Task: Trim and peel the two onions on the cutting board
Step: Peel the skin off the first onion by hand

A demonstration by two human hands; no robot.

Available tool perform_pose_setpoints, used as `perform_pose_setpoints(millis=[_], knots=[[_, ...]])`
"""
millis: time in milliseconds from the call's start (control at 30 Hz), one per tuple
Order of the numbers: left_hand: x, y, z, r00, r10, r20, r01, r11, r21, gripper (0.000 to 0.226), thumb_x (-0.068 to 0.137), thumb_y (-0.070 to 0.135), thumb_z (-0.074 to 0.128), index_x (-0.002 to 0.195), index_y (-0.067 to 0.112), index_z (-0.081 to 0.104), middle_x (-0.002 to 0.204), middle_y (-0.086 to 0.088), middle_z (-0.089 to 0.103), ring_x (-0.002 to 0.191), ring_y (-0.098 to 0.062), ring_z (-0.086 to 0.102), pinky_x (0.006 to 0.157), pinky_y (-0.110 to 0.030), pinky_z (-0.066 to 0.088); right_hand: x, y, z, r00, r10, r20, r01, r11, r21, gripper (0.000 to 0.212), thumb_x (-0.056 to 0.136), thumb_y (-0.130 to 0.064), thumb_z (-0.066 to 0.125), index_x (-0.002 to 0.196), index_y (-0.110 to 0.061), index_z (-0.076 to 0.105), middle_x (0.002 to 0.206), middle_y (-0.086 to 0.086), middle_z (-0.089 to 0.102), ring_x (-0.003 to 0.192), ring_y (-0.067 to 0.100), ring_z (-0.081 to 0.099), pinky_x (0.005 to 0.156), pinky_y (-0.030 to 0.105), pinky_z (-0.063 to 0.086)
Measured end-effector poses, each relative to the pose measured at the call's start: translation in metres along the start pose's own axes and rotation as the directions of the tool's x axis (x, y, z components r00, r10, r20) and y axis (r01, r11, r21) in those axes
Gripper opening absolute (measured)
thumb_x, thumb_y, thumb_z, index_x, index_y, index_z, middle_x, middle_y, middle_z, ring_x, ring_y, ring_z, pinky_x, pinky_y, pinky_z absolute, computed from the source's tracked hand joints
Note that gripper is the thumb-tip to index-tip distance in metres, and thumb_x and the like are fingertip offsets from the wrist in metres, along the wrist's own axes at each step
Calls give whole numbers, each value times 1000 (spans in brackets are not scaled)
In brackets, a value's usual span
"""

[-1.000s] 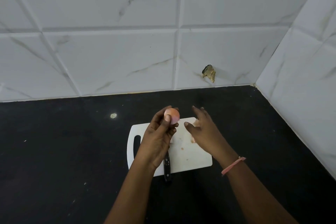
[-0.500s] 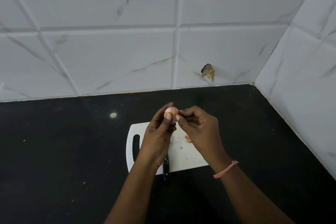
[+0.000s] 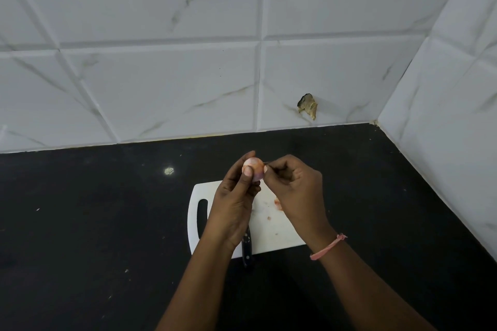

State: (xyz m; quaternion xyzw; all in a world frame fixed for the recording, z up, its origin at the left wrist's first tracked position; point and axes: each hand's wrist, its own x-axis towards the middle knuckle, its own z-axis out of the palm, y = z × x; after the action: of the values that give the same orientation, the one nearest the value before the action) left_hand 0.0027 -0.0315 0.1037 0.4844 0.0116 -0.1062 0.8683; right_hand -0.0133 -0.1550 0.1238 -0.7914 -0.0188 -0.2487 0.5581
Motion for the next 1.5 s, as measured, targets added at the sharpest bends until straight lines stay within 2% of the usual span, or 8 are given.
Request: perform_pose_setpoints(millis=[300,567,800,933,1200,1267,1367,1500], knots=[[0,3,-4,1000,4,18,-4,1000,-19,39,92,20,55,130,13,60,125,-9,68,120,-21,63,102,-29,51,-1,-6,1,996,19,84,-25,997,74,17,87,-21,69,103,-16,69,96,-9,71,93,0,67,76,13,53],[0,3,-4,1000,25,-14,-25,998,55,64,70,38,85,126,19,63,127,-7,67,121,-23,63,104,-36,49,1,9,4,984,-68,162,105,967,-233,9,95,-25,58,102,-20,59,100,-10,60,93,1,59,74,15,53],[0,-1,-7,999,41,-23,-36,987,158,56,71,38,81,123,27,67,127,-3,67,122,-24,61,104,-41,48,0,12,4,975,-66,214,142,921,-363,17,94,-37,47,99,-21,50,96,-7,53,82,8,57,66,21,53],[-3,2,-8,1000,24,9,-26,984,175,48,78,40,80,123,29,67,129,0,66,117,-21,65,99,-36,51,7,13,-2,987,25,159,26,951,-309,4,97,-25,53,99,-24,50,90,-10,56,81,4,56,65,11,45],[-1,2,-7,1000,-12,-2,12,1000,-25,40,93,23,56,130,8,59,127,-10,67,116,-23,66,95,-30,55,7,7,-4,963,242,118,-248,968,44,20,99,-37,46,106,-22,57,94,-7,66,83,11,67,72,33,59],[-1,3,-6,1000,-6,0,6,1000,-11,37,95,22,56,129,8,60,126,-10,68,117,-22,65,96,-29,55,5,4,-4,960,233,154,-244,968,59,26,90,-43,58,108,-24,60,97,-12,67,89,6,66,71,26,59],[0,2,-3,1000,-26,-7,26,999,-24,32,99,21,52,126,10,63,121,-8,70,111,-18,68,89,-25,56,4,5,-4,980,158,117,-155,987,-36,14,87,-29,70,98,-23,65,91,-15,67,88,1,63,65,17,54],[2,-1,-3,993,-112,-27,110,991,-75,34,102,29,47,123,12,67,114,-9,72,92,-13,67,81,-24,55,10,11,-5,984,179,17,-178,984,-19,3,89,-22,68,89,-19,66,83,-8,68,79,9,66,70,26,56]])
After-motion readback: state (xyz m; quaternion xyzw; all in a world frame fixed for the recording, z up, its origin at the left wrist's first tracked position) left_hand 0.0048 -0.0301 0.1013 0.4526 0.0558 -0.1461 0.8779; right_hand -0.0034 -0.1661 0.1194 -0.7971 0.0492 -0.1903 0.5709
